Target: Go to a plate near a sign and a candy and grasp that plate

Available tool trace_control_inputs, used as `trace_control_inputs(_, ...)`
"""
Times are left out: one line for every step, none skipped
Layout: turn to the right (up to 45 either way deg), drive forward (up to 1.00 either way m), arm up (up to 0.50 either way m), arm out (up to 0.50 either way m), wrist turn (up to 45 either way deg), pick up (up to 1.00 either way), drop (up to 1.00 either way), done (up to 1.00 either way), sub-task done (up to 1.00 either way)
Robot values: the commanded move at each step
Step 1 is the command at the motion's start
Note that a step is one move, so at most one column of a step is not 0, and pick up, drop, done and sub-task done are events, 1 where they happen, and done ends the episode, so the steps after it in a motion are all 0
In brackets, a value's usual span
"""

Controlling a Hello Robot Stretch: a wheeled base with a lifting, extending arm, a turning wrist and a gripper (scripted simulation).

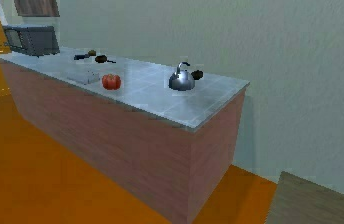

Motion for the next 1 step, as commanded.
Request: trace_control_inputs(0.0, 0.00, 0.50, 0.00, 0.0, 0.00, 0.00, 0.00, 0.00)
